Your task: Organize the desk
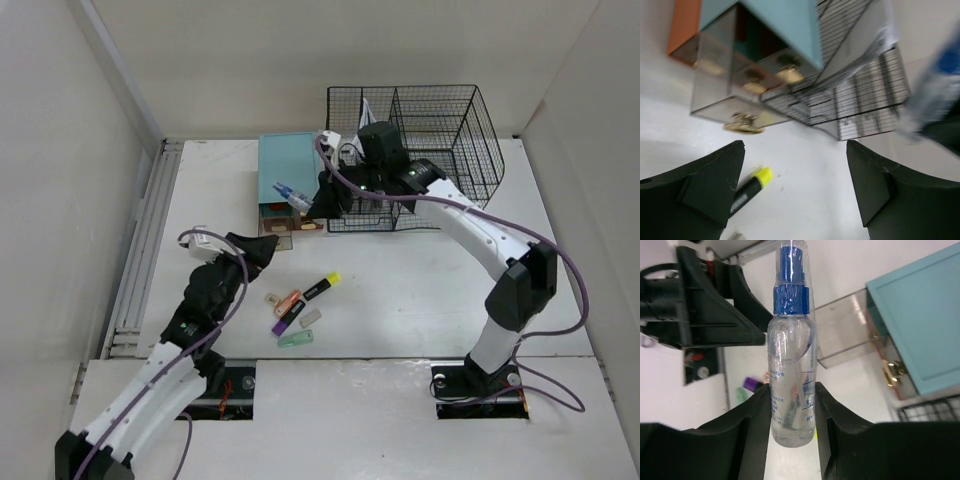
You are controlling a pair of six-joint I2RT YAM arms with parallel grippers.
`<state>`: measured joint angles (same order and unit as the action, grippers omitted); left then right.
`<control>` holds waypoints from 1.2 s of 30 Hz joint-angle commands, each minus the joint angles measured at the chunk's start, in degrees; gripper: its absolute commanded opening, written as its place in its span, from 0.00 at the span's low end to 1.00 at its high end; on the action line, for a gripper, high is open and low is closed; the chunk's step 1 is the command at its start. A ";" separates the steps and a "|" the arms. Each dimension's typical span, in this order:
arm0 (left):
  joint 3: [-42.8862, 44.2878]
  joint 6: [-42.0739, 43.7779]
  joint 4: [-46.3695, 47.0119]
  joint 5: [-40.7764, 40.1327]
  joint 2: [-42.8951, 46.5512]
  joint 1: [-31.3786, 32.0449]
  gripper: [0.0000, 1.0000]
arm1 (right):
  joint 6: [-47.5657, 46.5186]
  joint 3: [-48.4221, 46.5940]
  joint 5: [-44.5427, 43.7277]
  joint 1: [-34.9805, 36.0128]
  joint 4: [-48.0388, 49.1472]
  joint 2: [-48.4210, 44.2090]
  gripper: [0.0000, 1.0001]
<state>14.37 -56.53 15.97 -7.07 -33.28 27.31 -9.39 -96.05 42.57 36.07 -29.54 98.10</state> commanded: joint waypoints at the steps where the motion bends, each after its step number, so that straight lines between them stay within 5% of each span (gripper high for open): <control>1: 7.23 3.09 -8.65 -2.59 7.95 0.29 0.80 | 10.68 -4.23 5.16 1.63 2.63 2.35 0.00; 7: 13.13 4.77 -22.10 -8.39 18.06 0.81 0.80 | 34.72 -5.29 12.97 2.68 14.03 8.67 0.00; 11: 14.19 4.77 -25.19 -10.50 20.62 0.81 0.80 | 41.37 -5.98 12.46 3.82 15.66 11.49 0.00; 16: 14.72 4.24 -28.18 -12.26 22.99 0.81 0.80 | 38.58 -11.68 -1.05 5.15 4.69 12.55 0.00; 18: 15.24 4.24 -28.88 -12.79 24.31 0.81 0.80 | 35.86 -15.28 -14.64 6.55 -1.71 11.93 0.00; 24: 15.86 5.38 -28.89 -13.85 24.31 0.81 0.80 | 33.74 -23.38 -27.15 8.92 -12.63 14.56 0.00; 36: 15.34 6.00 -29.41 -14.37 26.69 0.81 0.80 | 26.18 -25.50 -38.96 11.12 -24.25 17.30 0.00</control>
<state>28.51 -51.48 -14.28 -20.49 -7.44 27.79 20.23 -118.89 8.45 45.60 -49.63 115.35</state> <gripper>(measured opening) 0.803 0.414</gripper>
